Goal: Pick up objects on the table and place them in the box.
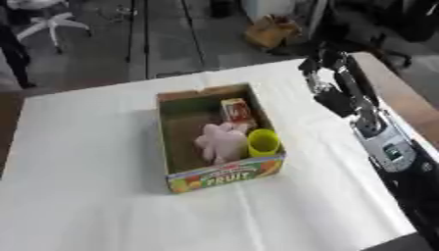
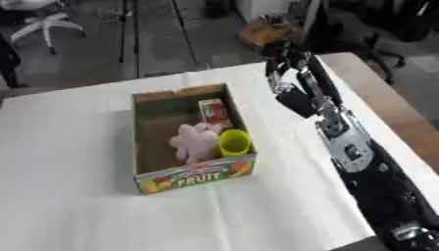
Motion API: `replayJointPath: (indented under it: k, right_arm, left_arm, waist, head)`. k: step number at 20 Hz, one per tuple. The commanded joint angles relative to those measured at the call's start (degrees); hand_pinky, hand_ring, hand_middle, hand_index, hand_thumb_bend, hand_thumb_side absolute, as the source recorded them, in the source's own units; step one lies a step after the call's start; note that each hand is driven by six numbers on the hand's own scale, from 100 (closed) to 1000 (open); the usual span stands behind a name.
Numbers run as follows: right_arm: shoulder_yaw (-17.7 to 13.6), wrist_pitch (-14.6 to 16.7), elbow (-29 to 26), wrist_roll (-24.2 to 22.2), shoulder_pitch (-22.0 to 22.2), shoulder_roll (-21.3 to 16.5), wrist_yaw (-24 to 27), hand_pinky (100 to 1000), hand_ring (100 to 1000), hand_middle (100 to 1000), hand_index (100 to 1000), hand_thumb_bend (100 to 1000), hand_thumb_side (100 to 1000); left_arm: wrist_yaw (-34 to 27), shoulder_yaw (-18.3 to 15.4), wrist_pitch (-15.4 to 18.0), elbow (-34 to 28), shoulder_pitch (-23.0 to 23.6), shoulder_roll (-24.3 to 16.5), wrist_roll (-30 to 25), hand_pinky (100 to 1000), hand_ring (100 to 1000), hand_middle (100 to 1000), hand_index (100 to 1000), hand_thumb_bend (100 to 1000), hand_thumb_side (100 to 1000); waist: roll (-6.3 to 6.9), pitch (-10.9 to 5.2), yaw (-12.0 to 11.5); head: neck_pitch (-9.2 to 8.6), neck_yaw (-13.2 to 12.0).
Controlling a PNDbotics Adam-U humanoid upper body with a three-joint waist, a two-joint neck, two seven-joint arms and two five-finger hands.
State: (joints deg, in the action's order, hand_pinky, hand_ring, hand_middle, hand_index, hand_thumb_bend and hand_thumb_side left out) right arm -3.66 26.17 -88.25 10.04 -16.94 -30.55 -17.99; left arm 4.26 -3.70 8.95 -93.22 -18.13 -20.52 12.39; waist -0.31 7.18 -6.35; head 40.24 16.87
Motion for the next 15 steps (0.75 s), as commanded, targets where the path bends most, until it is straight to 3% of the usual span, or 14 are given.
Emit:
replayJointPath:
  k: [1,7,15]
  right_arm:
    - [-1.2,-0.8,-2.9,0.5,0.0,-1.2,3.2,468,585,771,770,100,779]
    - [-1.9,-1.9,-4.3,-2.1,0.7,-1.6,8.6,466,583,768,773,100,801]
    - [-2.9,-2.7,-5.2,-7.0,0.8,-1.6,15.6,465,575,761,772,100,812]
  left_arm:
    - [-0.2,-0.5,-0.1,-0.5,-0.5,-1.2,0.5,764,737,721,851,484,984]
    - [-0.3,-0.4,-0.1,-0.5,-0.5,-1.1,0.4,760,735,720,852,477,981]
    - [-0.4,-0.7,-0.2,-0.9,-0.4,-1.1,0.8,760,734,718,851,463,979]
  waist:
    - [0.02,-0.51,0.0]
    - [-0.02,-0.46,0.0]
    - [-0.02,-0.3,-0.3]
  head:
    - [-0.51,-0.4]
    - [-0.49,-0.7]
    - [-0.26,-4.8]
